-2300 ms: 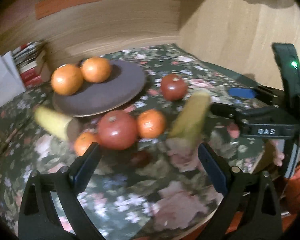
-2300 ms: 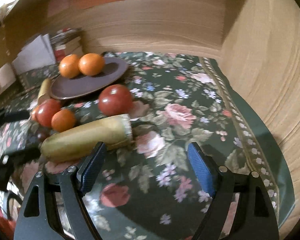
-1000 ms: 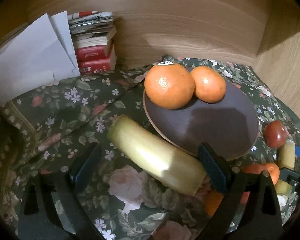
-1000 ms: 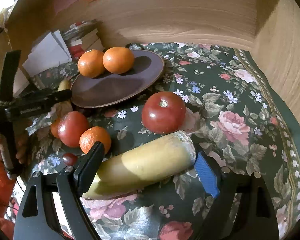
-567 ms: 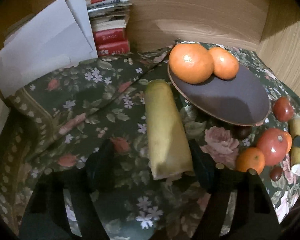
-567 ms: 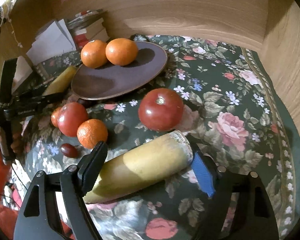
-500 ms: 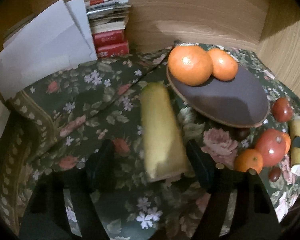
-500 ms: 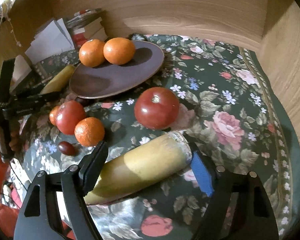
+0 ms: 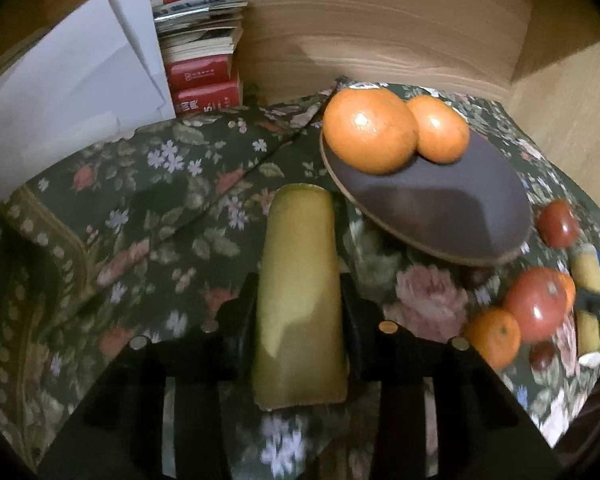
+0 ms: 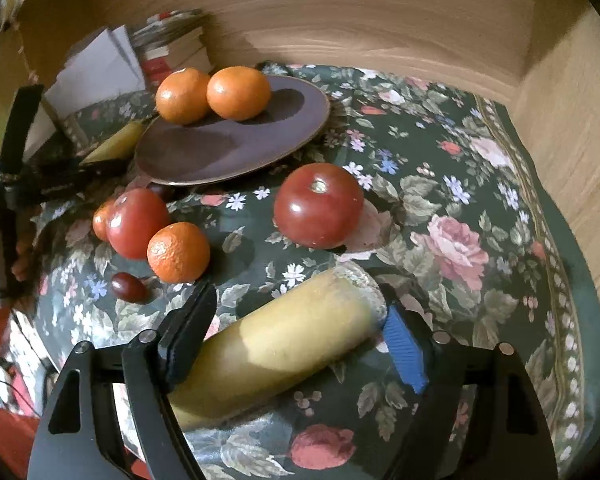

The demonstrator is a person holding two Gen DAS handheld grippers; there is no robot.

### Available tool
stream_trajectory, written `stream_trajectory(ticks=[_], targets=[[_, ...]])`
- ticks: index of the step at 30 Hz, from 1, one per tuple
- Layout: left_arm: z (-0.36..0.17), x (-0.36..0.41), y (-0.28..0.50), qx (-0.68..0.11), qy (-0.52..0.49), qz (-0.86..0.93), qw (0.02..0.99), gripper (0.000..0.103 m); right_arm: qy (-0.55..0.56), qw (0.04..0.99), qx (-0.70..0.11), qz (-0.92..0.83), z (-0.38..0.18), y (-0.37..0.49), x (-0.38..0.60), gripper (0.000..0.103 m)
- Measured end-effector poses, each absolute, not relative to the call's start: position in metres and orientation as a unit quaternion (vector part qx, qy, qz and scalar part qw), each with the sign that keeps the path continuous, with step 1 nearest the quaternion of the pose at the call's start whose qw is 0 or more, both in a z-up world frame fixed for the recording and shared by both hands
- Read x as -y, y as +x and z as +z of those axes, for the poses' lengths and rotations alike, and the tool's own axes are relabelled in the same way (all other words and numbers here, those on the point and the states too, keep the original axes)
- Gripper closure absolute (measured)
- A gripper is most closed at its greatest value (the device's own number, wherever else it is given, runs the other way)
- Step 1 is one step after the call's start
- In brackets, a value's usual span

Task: Organize fruits
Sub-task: 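Grasp the yellow corn-like cob with the left tool while the right tool approaches the stalk, then grasp the pale green sugarcane-like stalk with the right tool and lift it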

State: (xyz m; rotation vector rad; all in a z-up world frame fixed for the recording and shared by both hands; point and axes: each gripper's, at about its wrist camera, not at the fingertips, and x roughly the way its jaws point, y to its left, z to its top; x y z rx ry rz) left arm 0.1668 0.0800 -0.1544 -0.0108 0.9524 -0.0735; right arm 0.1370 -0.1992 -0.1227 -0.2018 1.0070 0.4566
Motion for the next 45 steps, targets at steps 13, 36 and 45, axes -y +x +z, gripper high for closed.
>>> stream_trajectory(ticks=[13, 36, 45], targets=[[-0.147, -0.066, 0.119, -0.459, 0.007, -0.054, 0.887, 0.065, -0.057, 0.85, -0.481, 0.206, -0.116, 0.138, 0.213, 0.043], [-0.15, -0.064, 0.124, -0.452, -0.006, -0.077, 0.889, 0.065, -0.102, 0.85, -0.471, 0.211, -0.126, 0.117, 0.201, 0.069], [-0.155, -0.056, 0.14, -0.452, 0.017, -0.079, 0.888, 0.064, -0.08, 0.853, -0.47, 0.213, -0.129, 0.128, 0.195, 0.068]])
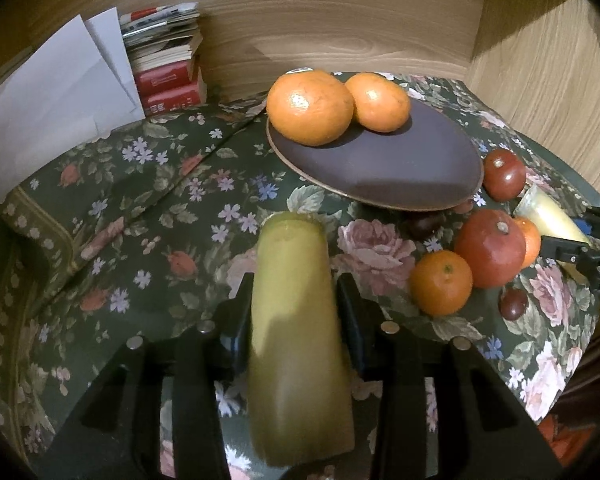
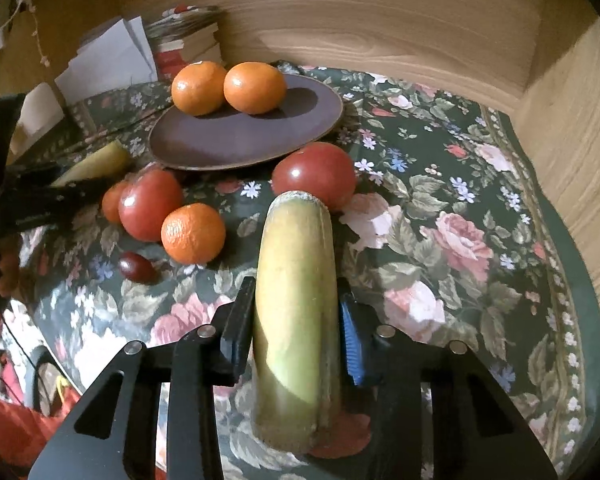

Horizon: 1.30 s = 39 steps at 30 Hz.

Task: Organize fruits
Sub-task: 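Grasp the pale green sugarcane-like stalk with the right tool and lift it, then lay the cob on the plate with the left tool while the right tool lays the stalk beside it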

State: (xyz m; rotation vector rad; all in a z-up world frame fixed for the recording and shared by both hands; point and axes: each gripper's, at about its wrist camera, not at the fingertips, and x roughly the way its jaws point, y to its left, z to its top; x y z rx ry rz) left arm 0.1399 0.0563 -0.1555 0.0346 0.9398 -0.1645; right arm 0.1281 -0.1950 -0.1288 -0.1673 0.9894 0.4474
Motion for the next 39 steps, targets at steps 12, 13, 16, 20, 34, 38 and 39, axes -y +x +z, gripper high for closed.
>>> stream_trajectory(ticks=[12, 13, 16, 20, 34, 38, 39], targets=[[-0.153, -0.061, 0.144, -0.452, -0.008, -0.079, 0.888, 0.067, -0.075, 0.864, -0.451, 0.211, -0.126, 0.127, 0.196, 0.069], [-0.153, -0.061, 0.142, -0.451, -0.009, -0.079, 0.889, 0.067, -0.074, 0.865, -0.449, 0.211, -0.125, 0.127, 0.197, 0.069], [-0.149, -0.061, 0.135, -0.446, -0.013, -0.078, 0.891, 0.067, -0.072, 0.867, -0.444, 0.213, -0.121, 0.124, 0.199, 0.069], [-0.141, -0.062, 0.128, -0.432, -0.013, -0.073, 0.899, 0.067, -0.068, 0.872, -0.433, 0.217, -0.112, 0.124, 0.2, 0.069], [-0.108, -0.043, 0.146, -0.397, -0.013, -0.104, 0.912, 0.067, -0.056, 0.893, -0.383, 0.229, -0.073, 0.144, 0.19, 0.069], [-0.105, -0.033, 0.159, -0.396, -0.01, -0.115, 0.911, 0.067, -0.051, 0.892, -0.377, 0.244, -0.066, 0.155, 0.18, 0.069], [-0.105, -0.03, 0.164, -0.396, -0.008, -0.118, 0.911, 0.067, -0.053, 0.892, -0.374, 0.247, -0.064, 0.157, 0.177, 0.069]])
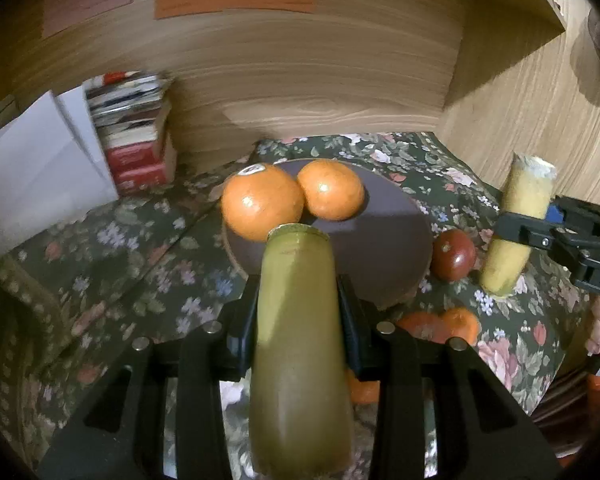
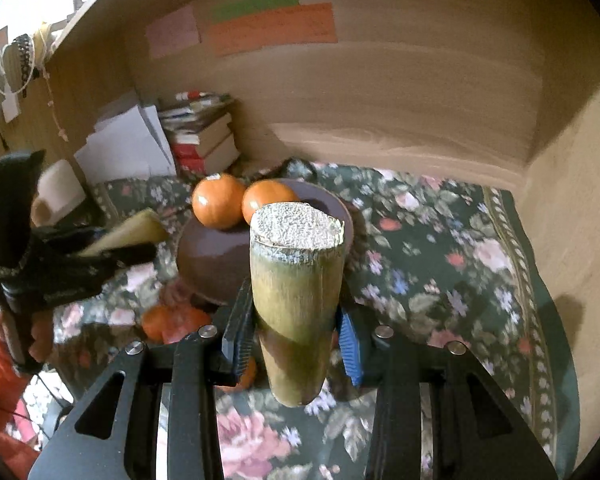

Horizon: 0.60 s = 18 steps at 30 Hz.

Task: Organize fruits
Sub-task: 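Lay the cob on the plate with the left tool while the right tool lays the stalk beside it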

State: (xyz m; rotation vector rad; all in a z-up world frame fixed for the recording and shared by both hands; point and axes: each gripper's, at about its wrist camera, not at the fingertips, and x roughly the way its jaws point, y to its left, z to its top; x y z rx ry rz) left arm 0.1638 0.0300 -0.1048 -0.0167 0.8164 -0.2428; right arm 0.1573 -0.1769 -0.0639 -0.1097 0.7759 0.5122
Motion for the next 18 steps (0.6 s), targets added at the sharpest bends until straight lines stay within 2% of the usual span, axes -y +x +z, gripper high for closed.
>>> stream_trajectory(ticks=[18], targets=[[-0.125, -0.007, 0.218, -0.432, -0.001, -0.144, 0.89, 0.067, -0.046, 0.876, -0.408, 0.251, -0.082, 0.238, 0.147, 0.069]])
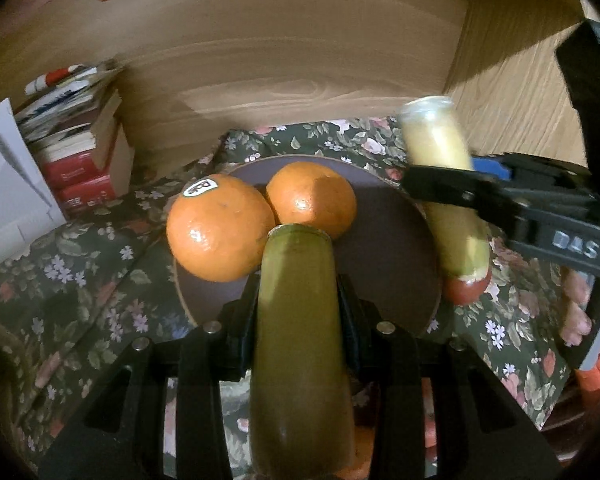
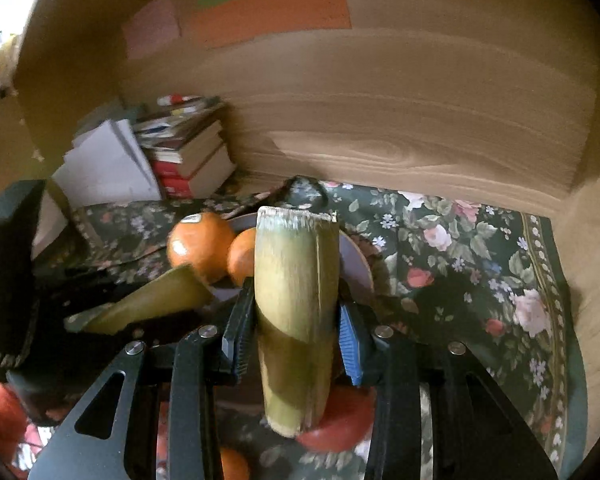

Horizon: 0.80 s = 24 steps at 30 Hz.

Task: Organize fruits
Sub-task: 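Lay the cob on the plate with the left tool while the right tool lays the stalk beside it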

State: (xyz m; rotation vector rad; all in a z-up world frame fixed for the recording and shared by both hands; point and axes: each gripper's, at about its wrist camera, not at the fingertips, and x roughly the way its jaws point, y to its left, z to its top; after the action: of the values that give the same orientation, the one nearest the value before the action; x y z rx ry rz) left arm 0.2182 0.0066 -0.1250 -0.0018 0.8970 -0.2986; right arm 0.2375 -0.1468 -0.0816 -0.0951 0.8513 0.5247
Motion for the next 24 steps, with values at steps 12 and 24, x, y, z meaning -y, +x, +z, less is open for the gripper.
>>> stream_trajectory(ticks=[12, 24], targets=[[-0.138, -0.003, 0.231, -0.444, 0.012, -0.15, 0.883, 0.067, -0.057, 0.854, -0.458, 0.241, -0.103, 0.281, 0.135, 0.069], [-0.127, -0.009, 0.231, -0.407, 0.006, -0.14, 0.902, 0.067, -0.067, 0.858, -0.45, 0.238, -0.099, 0.277, 0.14, 0.067]])
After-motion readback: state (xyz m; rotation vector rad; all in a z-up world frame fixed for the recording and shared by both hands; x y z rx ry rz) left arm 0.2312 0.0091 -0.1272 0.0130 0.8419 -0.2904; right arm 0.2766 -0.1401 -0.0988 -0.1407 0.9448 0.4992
